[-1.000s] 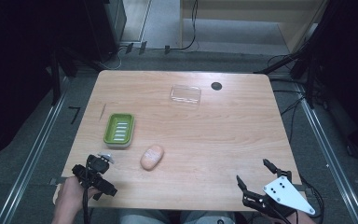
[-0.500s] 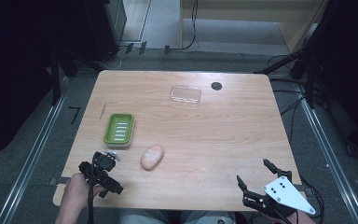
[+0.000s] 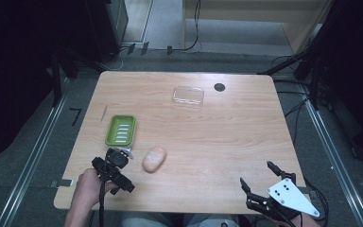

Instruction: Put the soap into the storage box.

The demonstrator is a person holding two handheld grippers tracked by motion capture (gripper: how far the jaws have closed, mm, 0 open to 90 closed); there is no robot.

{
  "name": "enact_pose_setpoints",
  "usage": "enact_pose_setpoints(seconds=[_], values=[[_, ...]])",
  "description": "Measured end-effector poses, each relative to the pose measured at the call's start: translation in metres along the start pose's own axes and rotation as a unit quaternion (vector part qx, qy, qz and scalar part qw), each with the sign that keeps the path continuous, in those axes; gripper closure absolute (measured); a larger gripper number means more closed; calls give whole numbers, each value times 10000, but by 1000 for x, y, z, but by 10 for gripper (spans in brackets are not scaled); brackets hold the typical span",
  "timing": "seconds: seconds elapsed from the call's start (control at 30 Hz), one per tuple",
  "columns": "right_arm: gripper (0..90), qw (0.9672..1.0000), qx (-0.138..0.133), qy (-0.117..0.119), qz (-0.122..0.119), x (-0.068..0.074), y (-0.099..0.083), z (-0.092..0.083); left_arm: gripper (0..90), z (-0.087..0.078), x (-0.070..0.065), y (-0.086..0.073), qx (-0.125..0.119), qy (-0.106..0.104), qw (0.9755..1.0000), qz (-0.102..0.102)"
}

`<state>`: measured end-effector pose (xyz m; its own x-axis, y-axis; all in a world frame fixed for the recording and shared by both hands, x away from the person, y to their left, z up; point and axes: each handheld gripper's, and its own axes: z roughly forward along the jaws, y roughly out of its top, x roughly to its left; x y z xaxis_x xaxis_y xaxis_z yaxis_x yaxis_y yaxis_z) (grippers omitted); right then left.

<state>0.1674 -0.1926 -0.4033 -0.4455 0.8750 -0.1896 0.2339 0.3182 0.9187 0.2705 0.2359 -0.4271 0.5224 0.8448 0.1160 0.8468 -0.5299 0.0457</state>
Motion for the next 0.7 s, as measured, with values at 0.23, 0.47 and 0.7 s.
enact_pose_setpoints(seconds=[0.23,0.47,0.7], values=[[133,10000,-5,-10,-1,0,0,0,0,-2,-5,10,8,-25,9999,131],[133,10000,0,-13,-1,0,0,0,0,-4,-10,22,-20,-52,9997,232],[133,10000,-6,-24,-4,0,0,0,0,-5,-11,31,-46,-57,9997,243]])
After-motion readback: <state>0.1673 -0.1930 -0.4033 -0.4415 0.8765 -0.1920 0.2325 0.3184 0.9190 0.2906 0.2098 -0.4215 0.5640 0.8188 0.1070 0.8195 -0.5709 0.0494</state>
